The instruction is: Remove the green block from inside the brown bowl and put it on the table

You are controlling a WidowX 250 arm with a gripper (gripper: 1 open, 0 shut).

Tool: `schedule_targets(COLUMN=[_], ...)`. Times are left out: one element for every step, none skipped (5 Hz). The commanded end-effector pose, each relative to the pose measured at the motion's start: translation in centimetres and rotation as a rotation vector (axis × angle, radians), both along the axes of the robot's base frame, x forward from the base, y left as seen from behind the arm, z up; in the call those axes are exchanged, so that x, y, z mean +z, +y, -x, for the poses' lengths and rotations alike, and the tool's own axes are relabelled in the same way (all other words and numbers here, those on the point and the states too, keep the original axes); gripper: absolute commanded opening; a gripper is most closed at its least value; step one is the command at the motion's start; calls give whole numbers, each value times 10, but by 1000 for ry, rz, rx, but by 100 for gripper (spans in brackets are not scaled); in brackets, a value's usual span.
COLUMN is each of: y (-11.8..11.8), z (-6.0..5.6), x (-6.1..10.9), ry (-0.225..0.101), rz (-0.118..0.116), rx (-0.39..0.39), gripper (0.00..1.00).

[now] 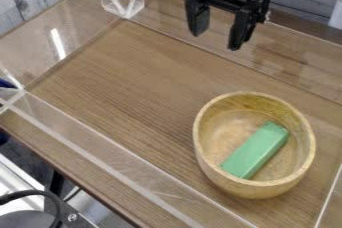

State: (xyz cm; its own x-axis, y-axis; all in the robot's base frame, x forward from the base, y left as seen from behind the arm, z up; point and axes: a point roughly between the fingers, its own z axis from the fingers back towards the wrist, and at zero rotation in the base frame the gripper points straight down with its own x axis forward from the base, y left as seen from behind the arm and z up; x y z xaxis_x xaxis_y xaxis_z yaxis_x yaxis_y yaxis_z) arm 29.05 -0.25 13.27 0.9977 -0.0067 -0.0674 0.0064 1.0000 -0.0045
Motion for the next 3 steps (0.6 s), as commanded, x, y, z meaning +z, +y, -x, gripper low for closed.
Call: schedule_targets(y=[27, 60, 75], z=[6, 19, 7], x=[-2, -5, 4], ry=[-1, -9, -71], rz=[-8, -20, -19], rx=[39, 92, 63], gripper=[100, 100, 100])
